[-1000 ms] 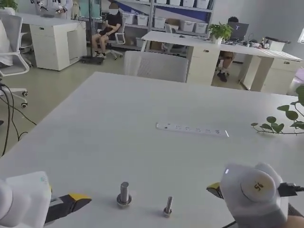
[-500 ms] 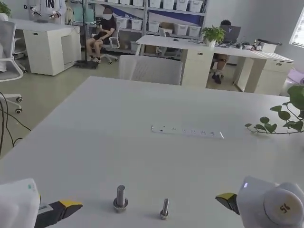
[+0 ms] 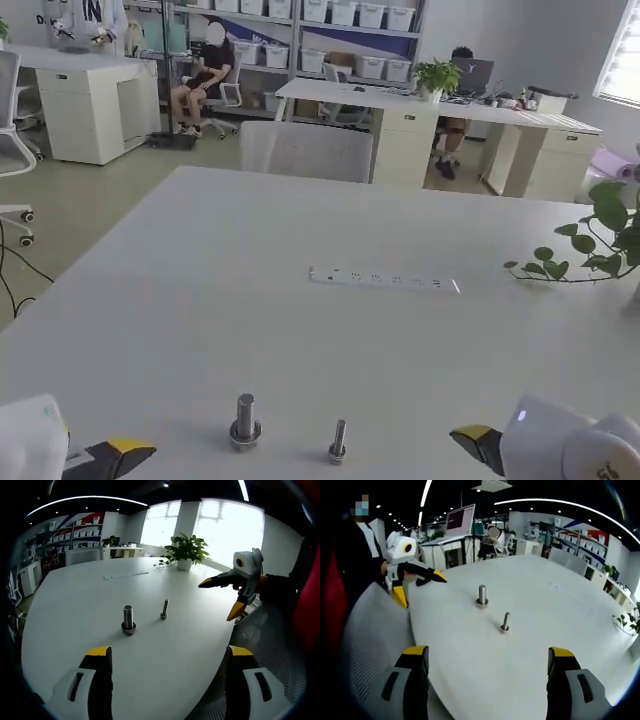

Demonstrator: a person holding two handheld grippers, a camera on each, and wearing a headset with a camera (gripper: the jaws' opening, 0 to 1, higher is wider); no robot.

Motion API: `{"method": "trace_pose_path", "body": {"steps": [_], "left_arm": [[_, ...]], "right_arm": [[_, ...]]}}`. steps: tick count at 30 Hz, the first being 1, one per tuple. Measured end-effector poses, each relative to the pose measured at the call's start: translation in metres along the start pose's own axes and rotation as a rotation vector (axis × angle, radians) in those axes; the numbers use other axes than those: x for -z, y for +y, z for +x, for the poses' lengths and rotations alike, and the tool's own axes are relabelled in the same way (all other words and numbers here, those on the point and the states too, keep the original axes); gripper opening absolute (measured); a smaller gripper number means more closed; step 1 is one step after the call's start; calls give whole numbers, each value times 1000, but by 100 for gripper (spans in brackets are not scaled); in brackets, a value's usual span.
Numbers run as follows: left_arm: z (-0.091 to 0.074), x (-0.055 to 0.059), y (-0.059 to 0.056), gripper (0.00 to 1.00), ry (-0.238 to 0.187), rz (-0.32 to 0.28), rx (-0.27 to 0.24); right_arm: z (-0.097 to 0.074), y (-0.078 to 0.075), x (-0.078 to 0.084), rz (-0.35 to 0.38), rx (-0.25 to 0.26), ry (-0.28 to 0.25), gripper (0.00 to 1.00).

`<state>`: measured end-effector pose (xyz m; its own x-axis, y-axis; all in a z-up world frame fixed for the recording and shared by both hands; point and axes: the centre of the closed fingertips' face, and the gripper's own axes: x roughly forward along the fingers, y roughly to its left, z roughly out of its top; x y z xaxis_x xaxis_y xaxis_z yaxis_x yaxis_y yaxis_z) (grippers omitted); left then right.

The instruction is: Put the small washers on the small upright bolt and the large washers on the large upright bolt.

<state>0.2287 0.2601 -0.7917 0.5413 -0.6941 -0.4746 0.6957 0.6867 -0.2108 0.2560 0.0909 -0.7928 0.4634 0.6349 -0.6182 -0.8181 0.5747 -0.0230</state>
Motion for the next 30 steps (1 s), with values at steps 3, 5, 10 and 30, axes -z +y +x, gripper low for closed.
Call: {"method": "trace_pose_path", "body": {"steps": [3,5,10,30], "left_arm": [[-1,0,0,95,-4,-4,-6],[-1,0,3,96,-10,1,-23],[0,4,4,96,-5,-12,-22],[-2,11,10,97,2,-25,-41]], "right_arm": [[0,1,0,4,-2,-1,100],[-1,1,0,5,0,-6,100],[-1,0,0,9,3,-7,100],[-2,-4,-1,44,20,-25,100]]}}
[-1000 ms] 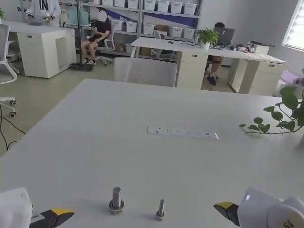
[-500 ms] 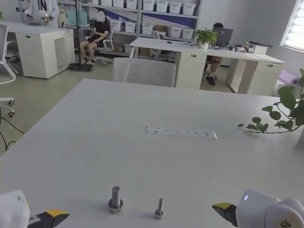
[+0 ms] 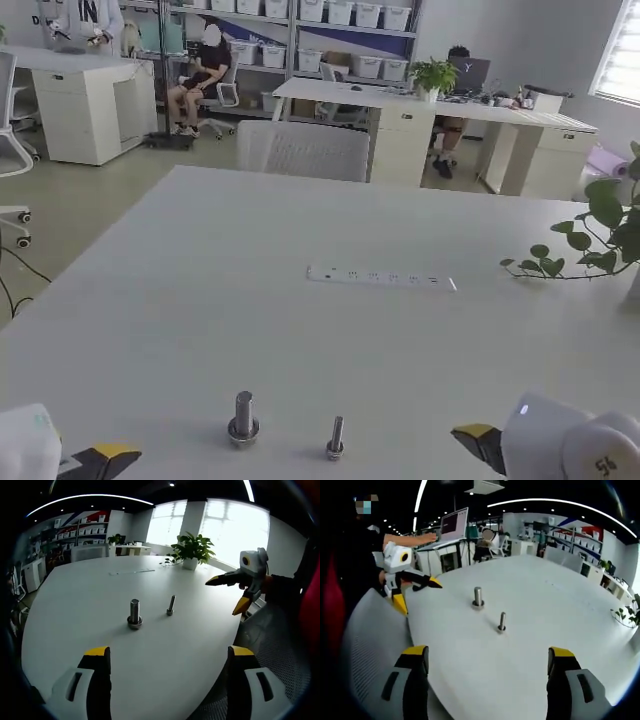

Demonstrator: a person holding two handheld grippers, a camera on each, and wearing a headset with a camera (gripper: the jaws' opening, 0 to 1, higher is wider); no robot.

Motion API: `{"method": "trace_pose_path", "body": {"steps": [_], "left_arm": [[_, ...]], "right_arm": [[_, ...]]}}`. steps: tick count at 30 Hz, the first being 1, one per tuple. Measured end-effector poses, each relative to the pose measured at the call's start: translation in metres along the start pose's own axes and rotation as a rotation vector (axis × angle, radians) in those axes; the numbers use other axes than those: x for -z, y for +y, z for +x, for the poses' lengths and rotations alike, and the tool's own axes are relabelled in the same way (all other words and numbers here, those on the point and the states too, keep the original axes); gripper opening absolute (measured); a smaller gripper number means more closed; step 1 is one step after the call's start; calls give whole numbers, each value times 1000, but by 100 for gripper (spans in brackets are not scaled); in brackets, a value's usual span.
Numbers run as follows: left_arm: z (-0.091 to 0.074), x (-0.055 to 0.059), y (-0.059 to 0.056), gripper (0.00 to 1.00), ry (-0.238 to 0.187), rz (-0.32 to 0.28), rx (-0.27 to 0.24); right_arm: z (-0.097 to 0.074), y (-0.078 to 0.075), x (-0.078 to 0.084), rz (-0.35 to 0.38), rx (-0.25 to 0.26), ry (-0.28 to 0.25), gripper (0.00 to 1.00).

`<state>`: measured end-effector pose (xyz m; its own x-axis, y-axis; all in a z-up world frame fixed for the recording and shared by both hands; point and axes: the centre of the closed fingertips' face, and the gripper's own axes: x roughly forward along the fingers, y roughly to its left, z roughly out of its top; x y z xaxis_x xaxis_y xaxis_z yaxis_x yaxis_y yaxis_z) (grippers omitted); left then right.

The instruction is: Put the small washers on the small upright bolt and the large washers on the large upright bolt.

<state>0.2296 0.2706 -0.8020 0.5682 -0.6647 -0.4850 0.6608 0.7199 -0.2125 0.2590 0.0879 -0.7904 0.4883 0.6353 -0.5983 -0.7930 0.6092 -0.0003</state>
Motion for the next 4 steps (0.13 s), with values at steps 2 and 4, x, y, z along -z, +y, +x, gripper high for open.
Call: {"method": "trace_pose_path", "body": {"steps": [2,4], "left_arm": [[0,0,0,97,-2,-2,1],[0,0,-1,97,1,-1,4]], "right_arm": [[0,0,1,-4,1,4,100],[-1,0,1,0,3,2,100]]}}
